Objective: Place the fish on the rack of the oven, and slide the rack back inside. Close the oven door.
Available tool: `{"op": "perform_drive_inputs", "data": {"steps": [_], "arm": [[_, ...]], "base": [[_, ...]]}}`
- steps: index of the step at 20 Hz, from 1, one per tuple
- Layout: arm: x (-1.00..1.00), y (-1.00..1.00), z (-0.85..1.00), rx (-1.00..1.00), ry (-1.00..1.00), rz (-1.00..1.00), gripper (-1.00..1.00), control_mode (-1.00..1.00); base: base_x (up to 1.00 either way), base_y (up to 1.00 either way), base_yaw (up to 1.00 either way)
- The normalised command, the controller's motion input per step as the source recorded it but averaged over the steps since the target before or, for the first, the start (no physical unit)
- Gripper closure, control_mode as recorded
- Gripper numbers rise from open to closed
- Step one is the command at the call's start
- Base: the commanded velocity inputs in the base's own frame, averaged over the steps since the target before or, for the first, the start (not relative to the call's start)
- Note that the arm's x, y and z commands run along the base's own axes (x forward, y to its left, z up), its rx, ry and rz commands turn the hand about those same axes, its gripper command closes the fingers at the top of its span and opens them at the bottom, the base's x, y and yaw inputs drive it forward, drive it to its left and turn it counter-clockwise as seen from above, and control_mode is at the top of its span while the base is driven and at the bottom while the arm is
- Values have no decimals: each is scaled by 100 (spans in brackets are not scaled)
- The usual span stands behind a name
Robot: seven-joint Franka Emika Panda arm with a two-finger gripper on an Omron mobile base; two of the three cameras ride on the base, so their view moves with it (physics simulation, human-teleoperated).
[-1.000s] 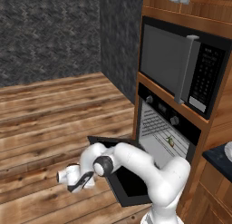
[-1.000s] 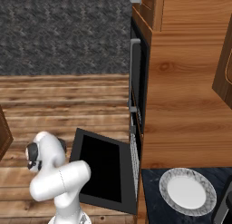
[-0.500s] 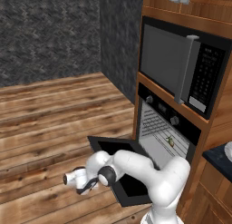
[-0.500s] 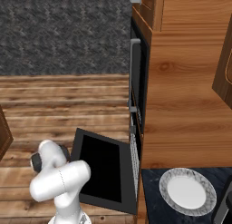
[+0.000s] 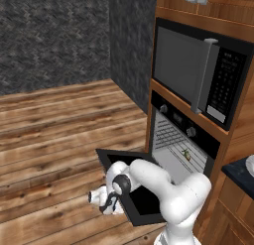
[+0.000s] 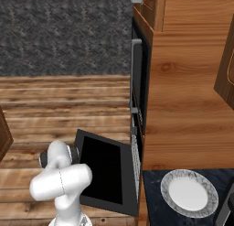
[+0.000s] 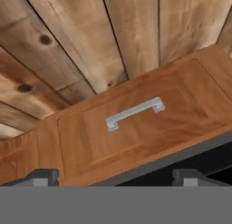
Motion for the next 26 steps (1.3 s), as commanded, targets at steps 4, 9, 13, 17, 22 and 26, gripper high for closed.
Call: {"op": "perform_drive_inputs", "data": {"steps": [4,9,13,17,22,26], "arm": [[-19,-52,99,-7,-24,-27,-100,-100],[-20,-30,100,-14,-22,-27,-100,-100],[-44,-40,100,-14,-25,-26,-100,-100],[-50,-47,100,-13,-22,-24,-100,-100],[-21,-44,100,-16,-23,-19,-100,-100],[-1,-43,100,-17,-22,-18,-100,-100]], "base": [[0,0,0],[0,0,0],[0,0,0],[0,0,0],[0,0,0],[0,0,0]]}}
